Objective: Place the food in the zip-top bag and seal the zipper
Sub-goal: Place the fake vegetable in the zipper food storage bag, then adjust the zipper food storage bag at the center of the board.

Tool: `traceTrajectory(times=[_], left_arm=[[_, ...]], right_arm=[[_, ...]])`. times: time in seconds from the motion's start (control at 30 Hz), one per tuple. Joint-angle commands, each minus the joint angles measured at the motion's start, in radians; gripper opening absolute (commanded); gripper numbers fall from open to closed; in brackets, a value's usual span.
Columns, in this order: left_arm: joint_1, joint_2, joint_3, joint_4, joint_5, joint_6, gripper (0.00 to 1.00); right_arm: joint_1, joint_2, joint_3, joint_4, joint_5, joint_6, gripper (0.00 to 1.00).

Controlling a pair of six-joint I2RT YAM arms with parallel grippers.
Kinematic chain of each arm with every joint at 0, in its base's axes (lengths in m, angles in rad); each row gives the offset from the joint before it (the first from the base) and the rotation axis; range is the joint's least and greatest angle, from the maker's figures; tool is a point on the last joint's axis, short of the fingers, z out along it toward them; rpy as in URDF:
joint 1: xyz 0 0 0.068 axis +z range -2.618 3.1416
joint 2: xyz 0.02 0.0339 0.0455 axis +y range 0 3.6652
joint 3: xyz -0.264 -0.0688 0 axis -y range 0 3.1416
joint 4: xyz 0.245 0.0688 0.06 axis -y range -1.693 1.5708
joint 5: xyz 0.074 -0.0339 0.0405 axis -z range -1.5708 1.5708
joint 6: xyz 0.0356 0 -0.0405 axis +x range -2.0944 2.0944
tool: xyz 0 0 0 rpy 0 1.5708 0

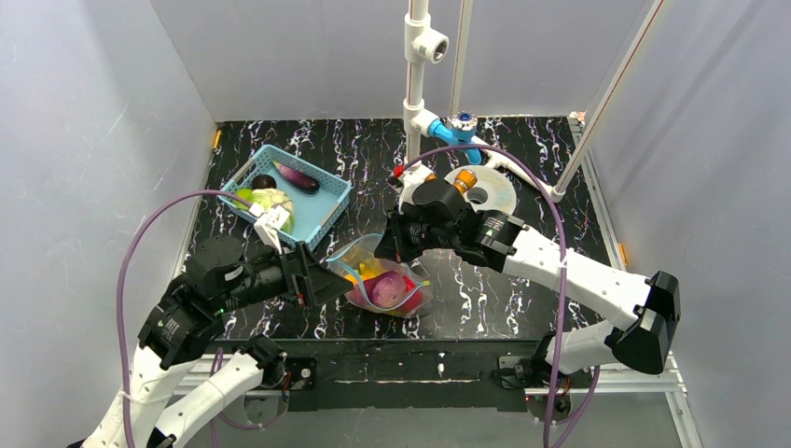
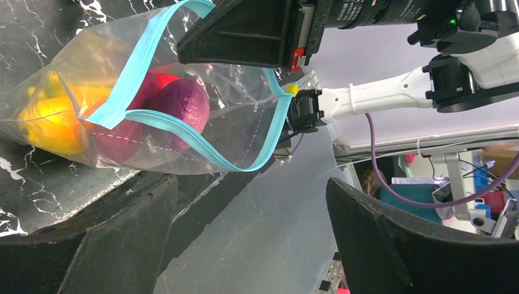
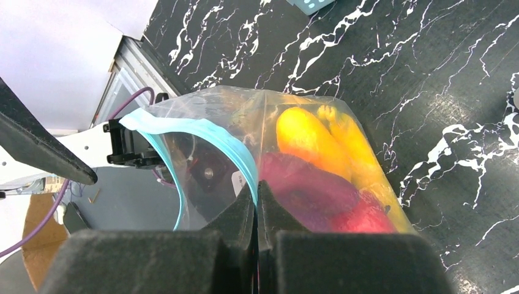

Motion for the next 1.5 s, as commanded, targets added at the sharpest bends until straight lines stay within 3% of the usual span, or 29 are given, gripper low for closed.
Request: traceTrajectory(times=[0.0, 0.13, 0.37, 0.63, 0.83, 1.07, 1.17, 1.3, 1.47], left_arm=[[-0.003, 0.023, 0.026, -0.081, -0.012, 0.046, 0.88], [-0.003, 0.012, -0.003, -0.092, -0.046, 0.043, 0.85], [-0.002, -0.069, 0.07, -0.103, -0.143, 0.055, 0.91], [-0.003, -0.123, 0.089, -0.197, -0.343, 0.02, 0.98], [-0.003, -0.007, 0.101, -0.252, -0.388, 0.051, 0.98], [0.011, 0.272, 0.255, -0.269, -0.602, 0.225, 0.98], [0.118, 0.393, 0.317, -0.223, -0.54, 0.315, 0.98], [0.455, 0.517, 0.333, -0.114, -0.264, 0.364, 0.98], [0.638, 0.74, 0.391, -0.003, -0.28, 0.399, 0.98]], right_arm=[[-0.003, 0.009, 0.061, 0.028, -0.019, -0.005, 0.01], [0.017, 0.033, 0.098, -0.002, -0.033, -0.024, 0.01], [0.106, 0.0, 0.213, -0.102, 0.114, -0.056, 0.01], [0.106, 0.066, 0.044, -0.024, 0.208, 0.007, 0.01], [0.114, 0.083, 0.064, -0.078, 0.25, -0.011, 0.01], [0.123, -0.001, 0.051, -0.082, 0.272, -0.032, 0.01], [0.123, -0.026, 0.029, -0.087, 0.287, -0.031, 0.01], [0.123, -0.05, 0.012, -0.088, 0.303, -0.028, 0.01], [0.123, -0.043, 0.02, -0.083, 0.289, -0.025, 0.01]])
